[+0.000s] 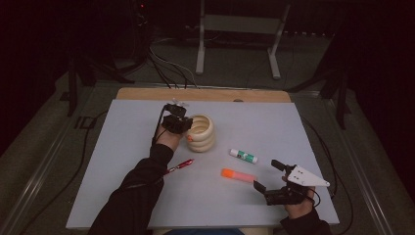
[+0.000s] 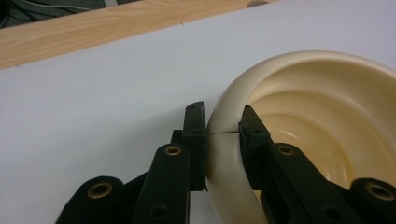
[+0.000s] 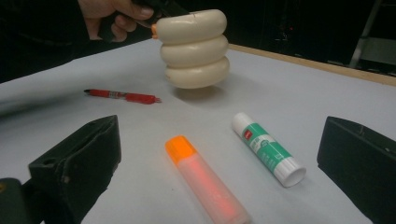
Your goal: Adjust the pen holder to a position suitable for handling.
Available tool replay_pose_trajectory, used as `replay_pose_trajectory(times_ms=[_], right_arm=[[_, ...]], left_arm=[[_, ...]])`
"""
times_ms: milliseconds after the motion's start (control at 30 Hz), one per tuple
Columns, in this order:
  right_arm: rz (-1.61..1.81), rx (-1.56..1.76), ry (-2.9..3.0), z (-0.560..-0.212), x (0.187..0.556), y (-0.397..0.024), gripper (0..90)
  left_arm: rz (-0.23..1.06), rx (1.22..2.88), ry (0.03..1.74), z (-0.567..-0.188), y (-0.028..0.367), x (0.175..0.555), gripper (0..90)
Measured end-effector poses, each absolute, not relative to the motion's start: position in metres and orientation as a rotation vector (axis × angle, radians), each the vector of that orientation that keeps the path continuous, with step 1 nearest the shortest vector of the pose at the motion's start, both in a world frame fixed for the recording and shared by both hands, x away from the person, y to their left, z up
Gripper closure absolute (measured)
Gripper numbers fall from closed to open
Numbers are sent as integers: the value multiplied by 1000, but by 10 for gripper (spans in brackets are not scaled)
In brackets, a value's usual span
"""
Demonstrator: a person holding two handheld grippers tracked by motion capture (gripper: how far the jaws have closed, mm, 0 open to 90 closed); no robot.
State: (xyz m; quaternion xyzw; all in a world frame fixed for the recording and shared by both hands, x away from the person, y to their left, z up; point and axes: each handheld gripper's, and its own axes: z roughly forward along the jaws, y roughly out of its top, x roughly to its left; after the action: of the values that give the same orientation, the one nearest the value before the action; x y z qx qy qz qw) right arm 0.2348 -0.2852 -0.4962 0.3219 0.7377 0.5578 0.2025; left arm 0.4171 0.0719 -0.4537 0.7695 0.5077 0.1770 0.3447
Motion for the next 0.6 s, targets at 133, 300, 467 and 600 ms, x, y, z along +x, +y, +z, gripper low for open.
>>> replay_pose_trajectory(times_ms=[133,300,467,600], right_arm=[[1557,900,2060,-496,235,-285,0],[1562,898,2060,-496,235,-285,0],[1560,896,2062,-496,235,-285,0],[1562,899,2062,-496,235,-285,0]], left_arm=[[444,2012,1306,-458,62,415,783],[444,2023,1303,-465,53,412,782],[435,2029,1304,-467,49,412,781],[428,2042,1306,-470,45,412,779]])
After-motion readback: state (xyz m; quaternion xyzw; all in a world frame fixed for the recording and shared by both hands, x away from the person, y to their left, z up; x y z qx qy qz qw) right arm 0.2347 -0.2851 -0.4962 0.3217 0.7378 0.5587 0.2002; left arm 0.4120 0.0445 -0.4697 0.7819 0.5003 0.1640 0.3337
